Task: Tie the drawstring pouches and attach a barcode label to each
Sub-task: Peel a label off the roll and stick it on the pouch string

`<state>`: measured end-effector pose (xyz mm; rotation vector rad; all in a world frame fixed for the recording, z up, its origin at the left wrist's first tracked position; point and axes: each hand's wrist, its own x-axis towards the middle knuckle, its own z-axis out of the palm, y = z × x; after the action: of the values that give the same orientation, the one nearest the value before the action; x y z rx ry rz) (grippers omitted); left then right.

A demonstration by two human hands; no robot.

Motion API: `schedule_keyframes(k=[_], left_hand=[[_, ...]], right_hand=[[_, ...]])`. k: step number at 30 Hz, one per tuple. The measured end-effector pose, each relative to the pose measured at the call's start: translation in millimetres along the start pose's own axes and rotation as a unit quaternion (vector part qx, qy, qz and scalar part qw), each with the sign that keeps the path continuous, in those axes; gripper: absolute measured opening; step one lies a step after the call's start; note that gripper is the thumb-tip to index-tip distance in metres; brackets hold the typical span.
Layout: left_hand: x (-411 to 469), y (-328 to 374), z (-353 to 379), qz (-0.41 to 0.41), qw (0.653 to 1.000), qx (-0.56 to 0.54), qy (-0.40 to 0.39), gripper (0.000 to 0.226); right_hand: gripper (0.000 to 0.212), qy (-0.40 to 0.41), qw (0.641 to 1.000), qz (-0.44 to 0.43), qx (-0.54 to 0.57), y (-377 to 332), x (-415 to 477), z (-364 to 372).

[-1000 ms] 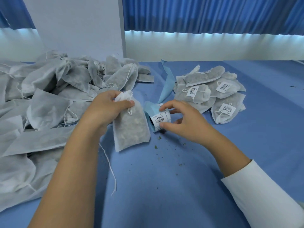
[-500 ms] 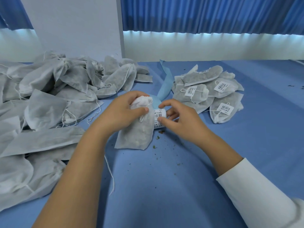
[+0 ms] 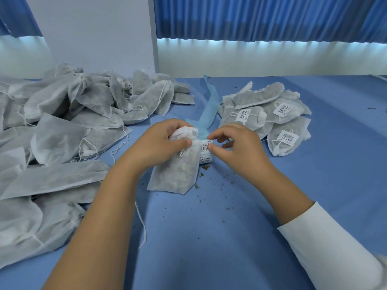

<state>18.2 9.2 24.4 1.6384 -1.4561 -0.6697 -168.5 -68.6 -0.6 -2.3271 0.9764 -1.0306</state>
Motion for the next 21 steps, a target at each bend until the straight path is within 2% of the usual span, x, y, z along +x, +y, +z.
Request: schedule_keyframes(k=[5, 11, 19, 21], left_hand=[[0, 1, -1, -0.005, 1.000, 0.003, -0.002, 0.022], [-1, 1, -1, -0.009, 1.000, -0.002, -0.009, 0.022], [1, -2, -2, -0.024, 1.000, 0.019, 0.000, 0.023], [1, -3, -3, -0.030, 0.999, 0.018, 0.000, 0.023]], right_hand=[[0.015, 0.012, 0.999, 0.002, -0.042, -4, -2, -2], [0.006, 0.019, 0.998, 0.018, -0.053, -7, -4, -2], [0.003, -0.045, 0.999, 0.028, 0.000, -13, -7, -5], [0.004, -0.037, 0.999, 0.026, 0.031, -15, -7, -7]])
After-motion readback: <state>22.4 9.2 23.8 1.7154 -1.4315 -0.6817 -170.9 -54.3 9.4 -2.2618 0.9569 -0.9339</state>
